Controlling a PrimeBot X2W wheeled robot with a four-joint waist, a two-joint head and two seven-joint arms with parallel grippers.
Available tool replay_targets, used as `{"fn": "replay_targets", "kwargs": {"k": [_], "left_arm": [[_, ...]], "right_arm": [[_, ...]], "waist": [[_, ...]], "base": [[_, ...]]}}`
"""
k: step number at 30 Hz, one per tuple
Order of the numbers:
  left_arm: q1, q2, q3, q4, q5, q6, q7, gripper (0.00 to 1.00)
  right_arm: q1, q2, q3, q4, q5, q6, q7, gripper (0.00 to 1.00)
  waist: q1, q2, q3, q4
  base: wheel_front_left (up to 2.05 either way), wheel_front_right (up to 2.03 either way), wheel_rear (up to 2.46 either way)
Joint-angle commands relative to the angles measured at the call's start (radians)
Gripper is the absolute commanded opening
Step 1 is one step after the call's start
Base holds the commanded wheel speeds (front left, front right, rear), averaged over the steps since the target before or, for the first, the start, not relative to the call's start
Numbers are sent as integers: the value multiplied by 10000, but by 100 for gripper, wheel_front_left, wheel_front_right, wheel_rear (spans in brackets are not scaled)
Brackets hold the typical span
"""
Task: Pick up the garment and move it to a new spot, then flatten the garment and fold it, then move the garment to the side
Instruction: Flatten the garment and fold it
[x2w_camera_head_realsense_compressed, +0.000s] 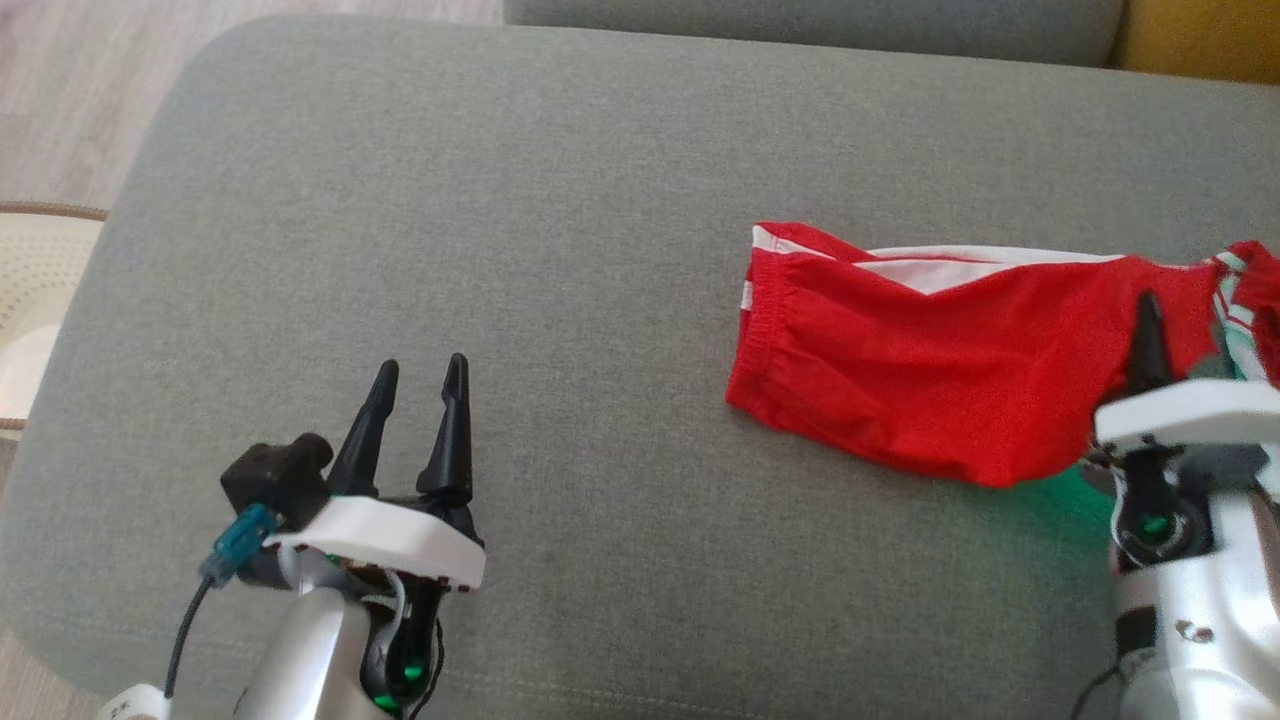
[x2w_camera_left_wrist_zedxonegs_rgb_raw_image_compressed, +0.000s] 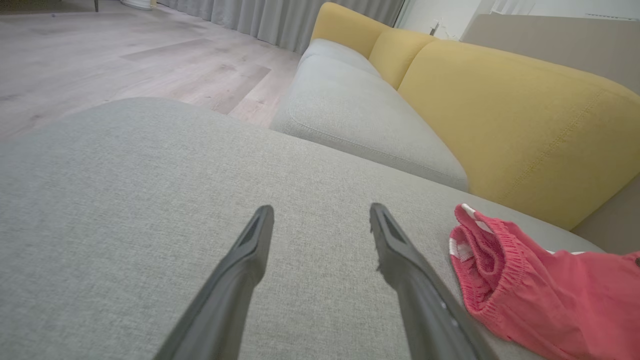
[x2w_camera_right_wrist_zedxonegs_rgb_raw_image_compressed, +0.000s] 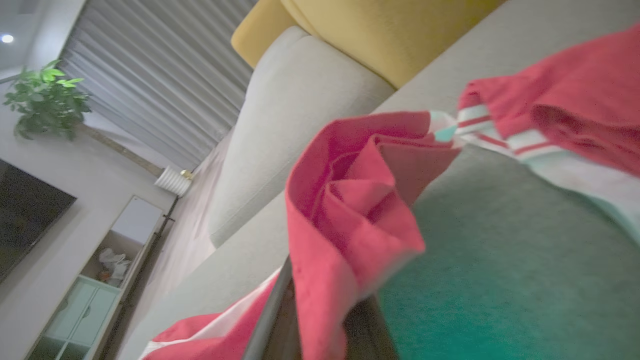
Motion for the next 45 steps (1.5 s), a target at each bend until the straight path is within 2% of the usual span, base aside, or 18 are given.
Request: {"fn": "replay_targets", "kwargs": {"k": [1, 7, 15, 26, 27, 28, 37, 45], "left_arm": [[-271, 83, 349, -243, 128, -29, -78, 100], [-147, 83, 878, -204, 178, 5, -78, 100], [22, 83, 1318, -90, 300, -200, -78, 100], [145, 83, 1214, 31, 190, -153, -78, 100], [140, 83, 1198, 44, 178, -147, -78, 100], [143, 83, 1193, 49, 169, -137, -78, 100], [156, 83, 1127, 150, 120, -132, -78, 100], [143, 83, 1089, 166, 73, -76, -78, 100]], "right_arm": [[-484, -17, 547, -466, 159, -9, -145, 0], [-321, -17, 2139, -1069, 1053, -9, -434, 0], [246, -16, 4109, -1876, 1647, -9, -512, 0], [351, -32, 5443, -1360, 1660, -9, -407, 0], [332, -36, 5628, -1173, 1635, -9, -390, 39], [319, -36, 5746, -1089, 1597, -9, -383, 100], [301, -38, 6787, -984, 1952, -9, -371, 100], [66, -44, 6922, 401, 2076, -9, 180, 100]], "waist": [[0, 0, -77, 93], [0, 0, -363, 330], [0, 0, -591, 672], [0, 0, -634, 1110], [0, 0, -630, 1181], [0, 0, -627, 1211], [0, 0, -576, 1411], [0, 0, -580, 1414]], "base": [[0, 0, 0], [0, 0, 0], [0, 0, 0], [0, 0, 0], [0, 0, 0], [0, 0, 0], [0, 0, 0], [0, 0, 0]]}}
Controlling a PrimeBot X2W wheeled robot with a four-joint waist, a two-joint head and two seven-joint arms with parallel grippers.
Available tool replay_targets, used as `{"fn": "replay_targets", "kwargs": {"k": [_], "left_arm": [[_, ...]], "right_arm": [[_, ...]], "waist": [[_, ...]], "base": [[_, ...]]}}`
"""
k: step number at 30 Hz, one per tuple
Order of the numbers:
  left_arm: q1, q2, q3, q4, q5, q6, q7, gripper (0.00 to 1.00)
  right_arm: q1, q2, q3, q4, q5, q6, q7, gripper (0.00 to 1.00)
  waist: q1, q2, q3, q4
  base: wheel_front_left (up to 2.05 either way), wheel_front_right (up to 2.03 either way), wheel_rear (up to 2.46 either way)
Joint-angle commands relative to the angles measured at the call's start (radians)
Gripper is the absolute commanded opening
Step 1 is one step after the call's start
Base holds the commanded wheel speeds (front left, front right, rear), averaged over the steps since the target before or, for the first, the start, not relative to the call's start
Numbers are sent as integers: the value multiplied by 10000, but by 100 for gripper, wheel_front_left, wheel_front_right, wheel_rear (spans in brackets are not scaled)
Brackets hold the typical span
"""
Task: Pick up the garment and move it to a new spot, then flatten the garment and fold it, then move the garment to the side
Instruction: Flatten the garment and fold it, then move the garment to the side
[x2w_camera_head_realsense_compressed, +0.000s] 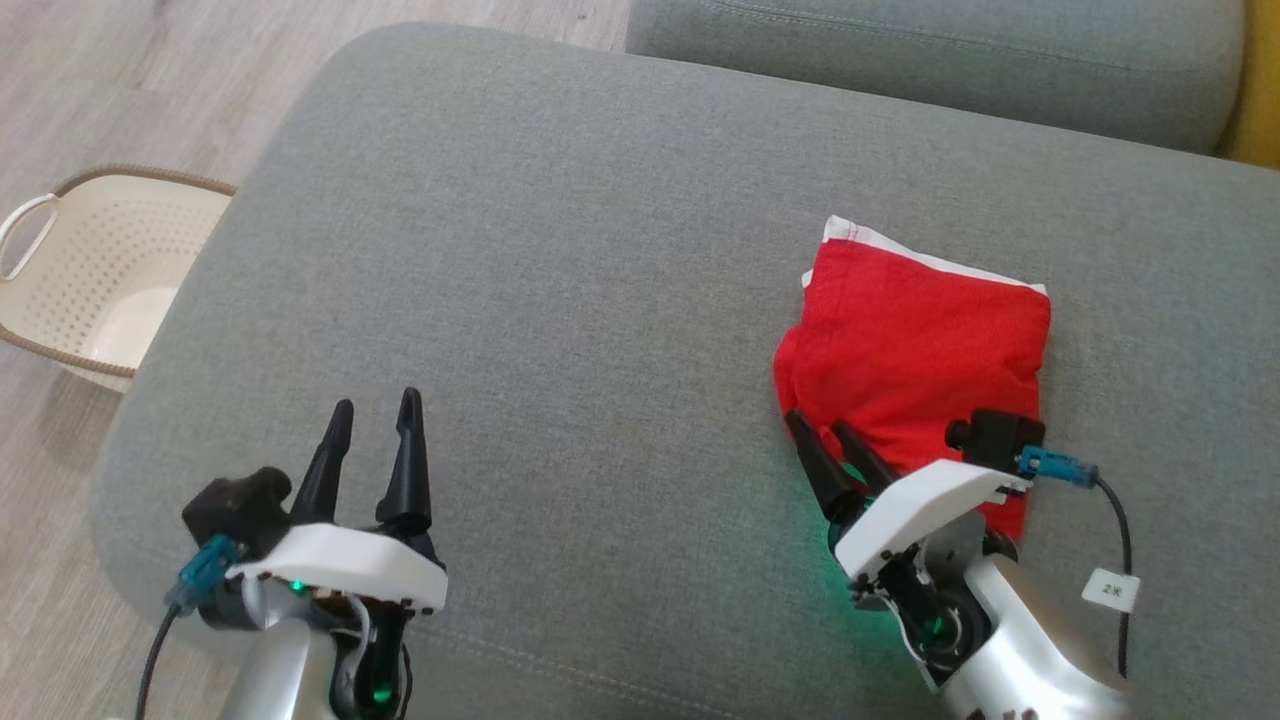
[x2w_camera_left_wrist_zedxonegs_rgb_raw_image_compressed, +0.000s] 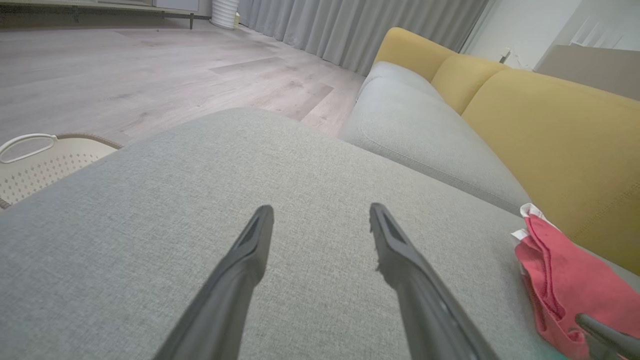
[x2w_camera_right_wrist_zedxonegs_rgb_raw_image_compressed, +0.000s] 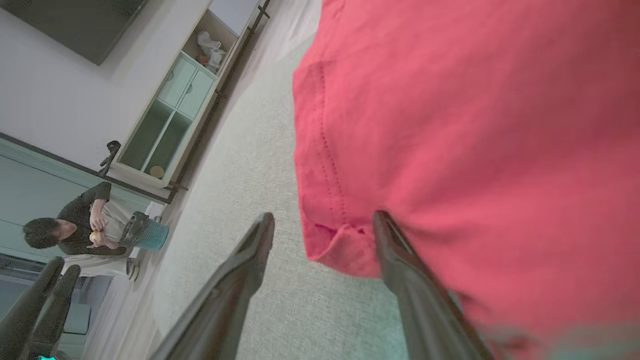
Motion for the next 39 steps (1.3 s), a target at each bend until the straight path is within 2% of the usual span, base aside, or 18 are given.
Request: {"fn": "replay_targets", "kwargs": {"k": [1, 4, 8, 13, 18, 23, 28, 31, 39], "left_arm": [[-258, 89, 239, -325, -85, 49, -80, 100], [-256, 89, 258, -407, -80, 70, -80, 100], [-283, 89, 338, -601, -49, 43, -80, 100], [-421, 89, 219, -913, -10, -54, -80, 100], [-630, 89, 93, -1104, -44, -49, -80, 100], [-693, 89, -57, -1260, -180, 34, -80, 100], [-502, 89, -159, -1419, -335, 146, -80, 100], [-300, 89, -276, -1408, 127, 101, -80, 100], [-145, 89, -124, -1739, -193, 154, -80, 100]], "right_arm": [[-548, 27, 133, -304, 47, -9, -117, 100], [-787, -5, 177, -464, -1, -9, -419, 100], [-1020, -396, 249, -1018, -454, -9, -1189, 100], [-1084, -1319, -24, -1380, -2033, -9, -2271, 100], [-804, -1702, -784, -1782, -3891, -9, -2846, 100], [-12, -1601, -1662, -2513, -5191, -9, -3059, 100], [794, -1300, -2382, -3037, -6004, -9, -3142, 100], [1081, -1026, -2619, -3264, -6321, -9, -3172, 100], [1329, -722, -2857, -3532, -6623, -9, -3189, 100]], "waist": [[0, 0, 19, -47], [0, 0, 44, -255], [0, 0, 10, -699], [0, 0, -56, -1365], [0, 0, -107, -2009], [0, 0, -134, -2526], [0, 0, -187, -2850], [0, 0, -146, -3019], [0, 0, 15, -3071]], "base": [[0, 0, 0], [0, 0, 0], [0, 0, 0], [0, 0, 0], [0, 0, 0], [0, 0, 0], [0, 0, 0], [0, 0, 0], [0, 0, 0]]}}
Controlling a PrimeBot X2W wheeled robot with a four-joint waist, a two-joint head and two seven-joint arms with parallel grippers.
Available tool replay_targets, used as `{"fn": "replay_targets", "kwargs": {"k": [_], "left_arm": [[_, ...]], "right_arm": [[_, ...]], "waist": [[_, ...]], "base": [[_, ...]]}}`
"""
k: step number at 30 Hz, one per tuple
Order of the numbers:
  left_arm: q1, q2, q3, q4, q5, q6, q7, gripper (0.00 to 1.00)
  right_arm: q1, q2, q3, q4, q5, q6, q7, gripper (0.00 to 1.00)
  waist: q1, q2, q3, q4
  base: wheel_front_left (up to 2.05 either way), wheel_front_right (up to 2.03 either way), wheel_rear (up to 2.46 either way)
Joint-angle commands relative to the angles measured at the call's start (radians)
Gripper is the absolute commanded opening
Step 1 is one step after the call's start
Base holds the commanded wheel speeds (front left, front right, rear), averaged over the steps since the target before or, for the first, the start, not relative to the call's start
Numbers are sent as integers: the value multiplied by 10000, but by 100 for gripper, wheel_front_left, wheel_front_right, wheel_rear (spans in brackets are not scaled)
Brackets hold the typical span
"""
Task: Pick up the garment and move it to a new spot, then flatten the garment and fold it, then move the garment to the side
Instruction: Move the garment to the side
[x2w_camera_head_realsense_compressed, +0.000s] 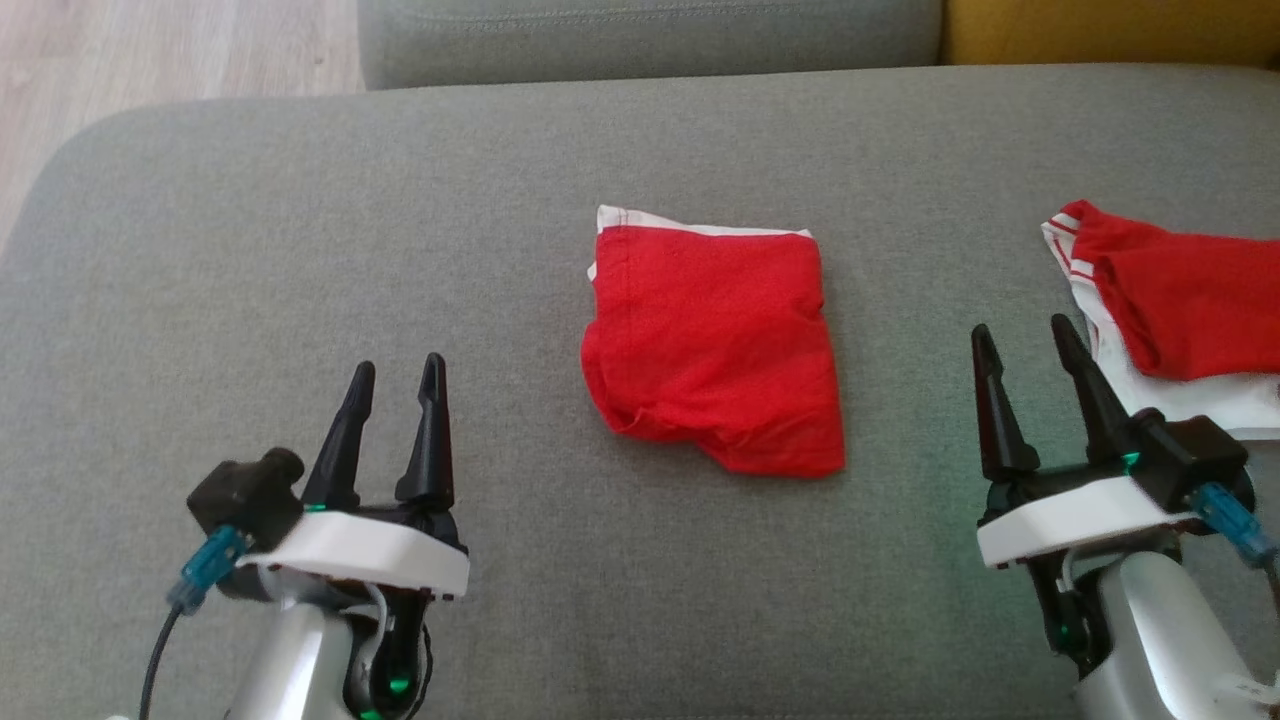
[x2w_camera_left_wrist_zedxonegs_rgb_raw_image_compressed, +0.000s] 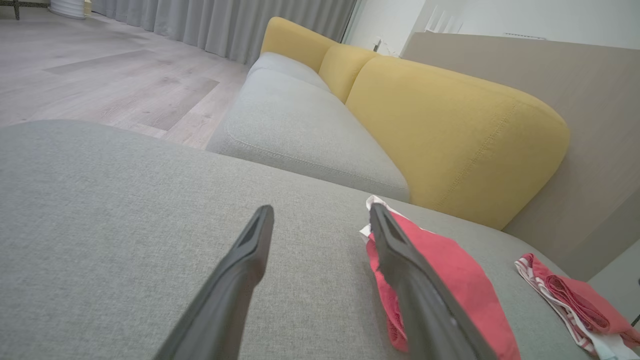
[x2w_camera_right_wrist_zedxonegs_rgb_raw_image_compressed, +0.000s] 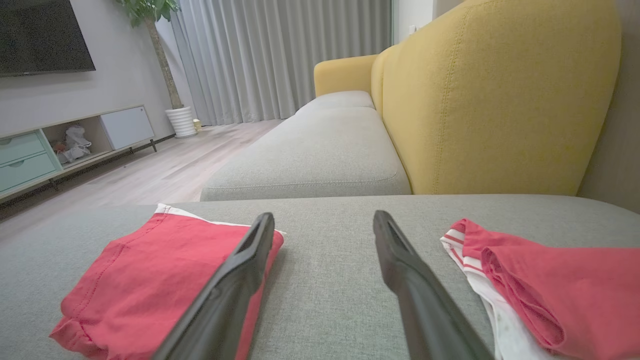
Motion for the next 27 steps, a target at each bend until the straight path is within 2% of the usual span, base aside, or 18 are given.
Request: {"fn": "replay_targets", "kwargs": {"k": [1, 7, 13, 21, 27], "left_arm": [[-304, 85, 362, -369, -11, 13, -78, 100], [-505, 85, 256, -358, -70, -23, -78, 100], [-728, 85, -47, -238, -125, -20, -78, 100], [-1184, 85, -454, 51, -202, 74, -78, 100], [-1395, 85, -658, 3, -306, 233, -78, 100]], "right_arm": [[-136, 29, 142, -375, -70, -9, -124, 100], [-371, 10, 271, -446, -47, -9, 126, 100], [-997, 132, 660, -41, 704, -9, 916, 100], [-2022, 317, 1059, 1283, 2249, -9, 1919, 100], [-2609, 264, 1188, 2436, 2368, -9, 2159, 100]], "waist": [[0, 0, 59, 43], [0, 0, 394, 283], [0, 0, 955, 649], [0, 0, 1589, 1203], [0, 0, 1826, 1500]], "base": [[0, 0, 0], [0, 0, 0], [0, 0, 0], [0, 0, 0], [0, 0, 0]]}}
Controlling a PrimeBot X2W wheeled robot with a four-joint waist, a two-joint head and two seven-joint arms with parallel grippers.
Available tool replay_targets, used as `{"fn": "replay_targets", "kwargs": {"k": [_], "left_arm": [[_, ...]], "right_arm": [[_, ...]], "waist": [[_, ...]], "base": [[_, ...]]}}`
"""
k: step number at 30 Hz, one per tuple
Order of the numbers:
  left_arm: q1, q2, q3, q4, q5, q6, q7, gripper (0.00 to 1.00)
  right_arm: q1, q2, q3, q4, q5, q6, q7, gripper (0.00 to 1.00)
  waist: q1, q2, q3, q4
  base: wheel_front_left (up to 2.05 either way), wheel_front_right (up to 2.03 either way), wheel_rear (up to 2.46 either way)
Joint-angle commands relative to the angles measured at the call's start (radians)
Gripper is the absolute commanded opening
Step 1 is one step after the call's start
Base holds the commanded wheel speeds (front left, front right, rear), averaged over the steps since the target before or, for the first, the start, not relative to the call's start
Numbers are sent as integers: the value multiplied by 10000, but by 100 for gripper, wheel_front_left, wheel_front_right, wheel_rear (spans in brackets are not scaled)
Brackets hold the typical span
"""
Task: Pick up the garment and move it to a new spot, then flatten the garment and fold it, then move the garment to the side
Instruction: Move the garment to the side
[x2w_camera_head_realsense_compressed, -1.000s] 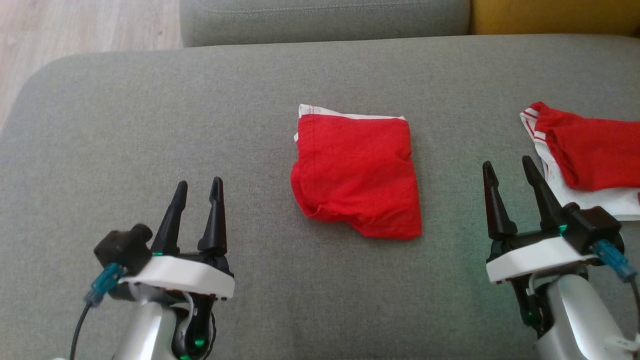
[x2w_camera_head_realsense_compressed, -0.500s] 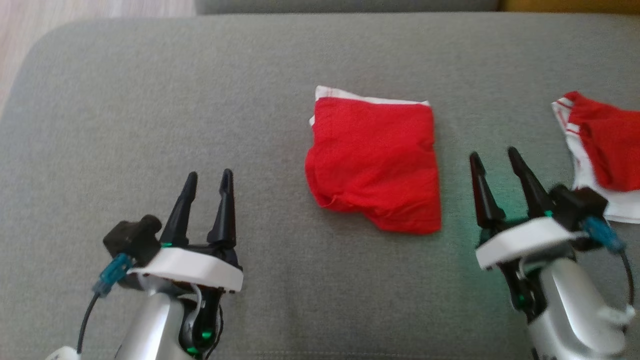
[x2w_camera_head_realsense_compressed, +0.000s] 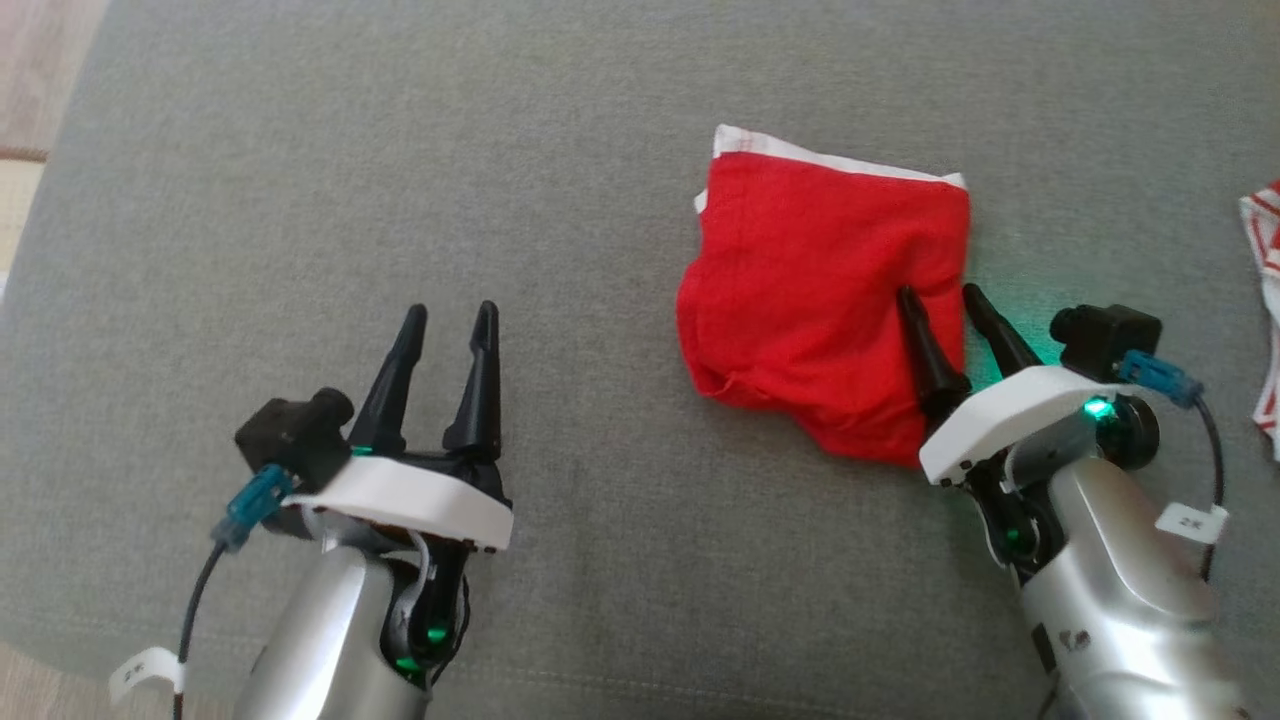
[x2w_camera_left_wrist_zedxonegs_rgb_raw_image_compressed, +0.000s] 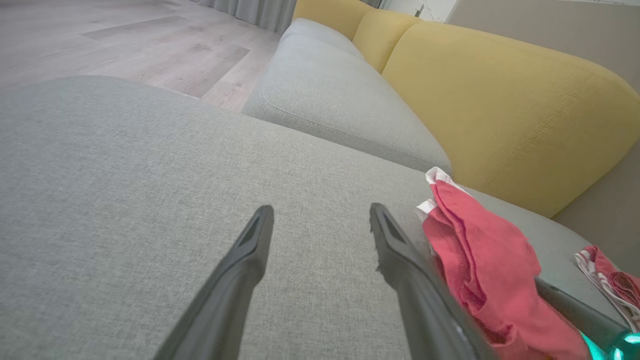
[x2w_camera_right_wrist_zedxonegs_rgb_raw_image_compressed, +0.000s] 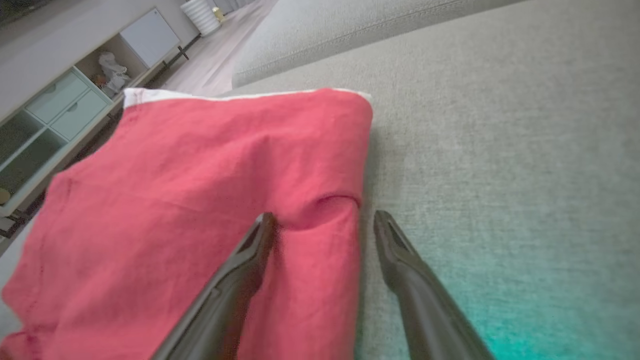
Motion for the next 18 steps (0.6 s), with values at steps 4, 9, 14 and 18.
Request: {"fn": "replay_targets", "kwargs": {"k": [4, 9, 14, 18], "left_arm": [[-339, 89, 261, -299, -60, 79, -78, 100], [-286, 89, 420, -281, -77, 122, -78, 100], [-316, 89, 462, -266, 34, 60, -78, 100], [-476, 89, 494, -263, 194, -33, -78, 100]], "right_arm": [[-512, 39, 452, 299, -150, -9, 14, 29], [-988, -438, 1208, 492, -1338, -9, -781, 0], [-1305, -908, 1503, 252, -2370, -9, -1460, 0], [-1554, -1690, 2036, -351, -3246, -9, -1724, 0]], "waist": [[-1, 0, 74, 86], [-1, 0, -14, -347], [-1, 0, -63, -926], [-1, 0, -12, -1626]], "base": [[0, 0, 0], [0, 0, 0], [0, 0, 0], [0, 0, 0]]}}
